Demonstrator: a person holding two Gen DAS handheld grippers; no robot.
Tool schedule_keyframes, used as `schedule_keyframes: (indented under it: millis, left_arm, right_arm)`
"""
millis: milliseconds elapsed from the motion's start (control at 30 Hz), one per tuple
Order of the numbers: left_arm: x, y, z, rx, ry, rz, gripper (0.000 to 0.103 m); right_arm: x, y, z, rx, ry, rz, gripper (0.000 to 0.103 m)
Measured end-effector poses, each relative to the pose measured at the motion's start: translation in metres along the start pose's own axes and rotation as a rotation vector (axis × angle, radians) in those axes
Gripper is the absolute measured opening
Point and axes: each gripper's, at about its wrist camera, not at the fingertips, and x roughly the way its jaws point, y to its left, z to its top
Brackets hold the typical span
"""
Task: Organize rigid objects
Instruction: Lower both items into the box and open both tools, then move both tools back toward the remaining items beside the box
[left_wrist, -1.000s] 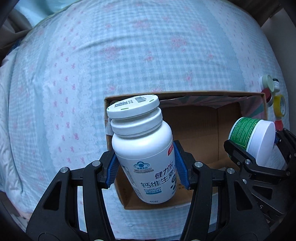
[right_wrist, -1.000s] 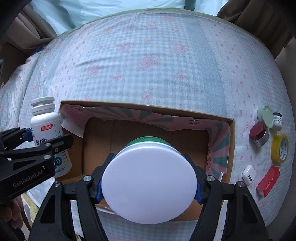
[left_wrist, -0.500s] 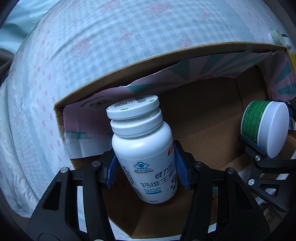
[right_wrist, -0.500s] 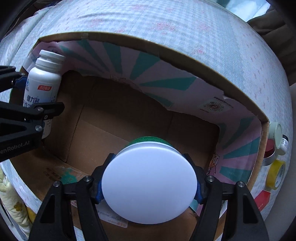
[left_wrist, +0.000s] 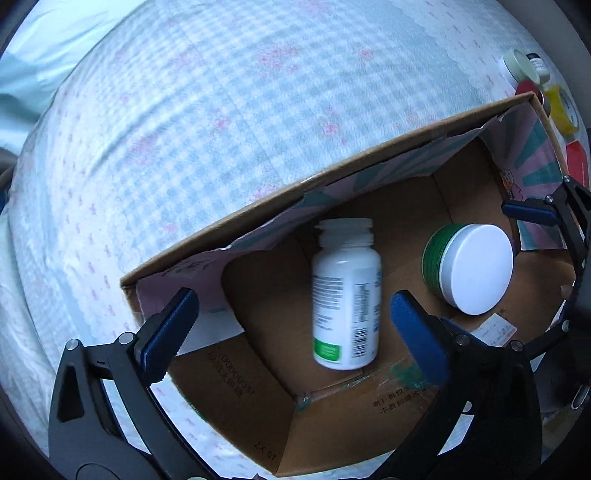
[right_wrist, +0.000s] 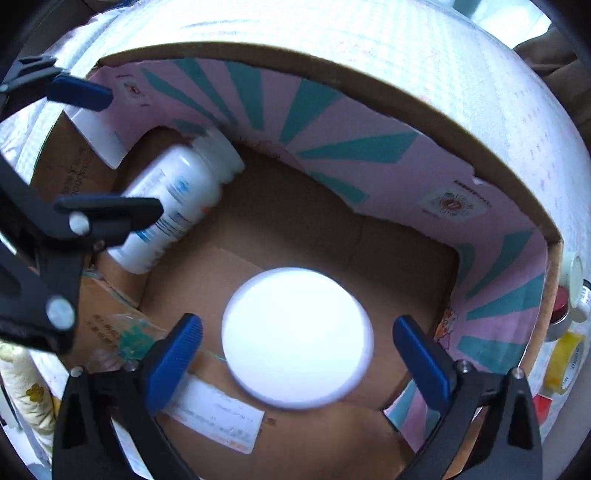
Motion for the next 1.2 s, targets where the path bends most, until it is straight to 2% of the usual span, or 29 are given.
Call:
schedule_keyframes:
  millis: [100,300,400,567,733,867,1033,1200]
  left_arm:
    - [-0.003,0.001,0.003,-0.001,-0.007,0.023,0.103]
    - [-0.01,0.0,0.002,-0.027,-0.025,0.024,0.103]
    - [-0.012,0.003,-0.005,-0.054,-0.034,0.024,0.103]
    - [-0.036,0.011,-0.02,-0.082,-0.061,0.03,0.103]
    - [-0.072,0.014,-0.034,-0.092,-0.105,0.064,0.103]
    - [-0.114,0.014,-0.051,-0.126,-0.171,0.088,0.103]
    - [-0.169,0.016,-0.071,-0.2,-0.268,0.054,0.103]
    - [-0.213,-0.005,-0.083,-0.213,-0.342,0.05,0.103]
  right_arm:
    - [-0.007,0.003,-0.008,-0.026,-0.016,-0.014,0.103]
    - [-0.014,0.006,-0.019,-0.034,-0.01,-0.011,0.103]
    - [-0.023,0.009,-0.016,-0.049,-0.019,-0.014,0.103]
    - [-0.044,0.024,-0.027,-0.064,-0.046,-0.028,0.103]
    - [-0.081,0.032,-0.029,-0.087,-0.075,-0.05,0.103]
    - [-0.124,0.04,-0.039,-0.094,-0.112,-0.061,0.103]
    - [-0.171,0.025,-0.032,-0.066,-0.166,-0.079,0.103]
    - [-0.214,0.001,-0.049,0.032,-0.227,-0.092,0.103]
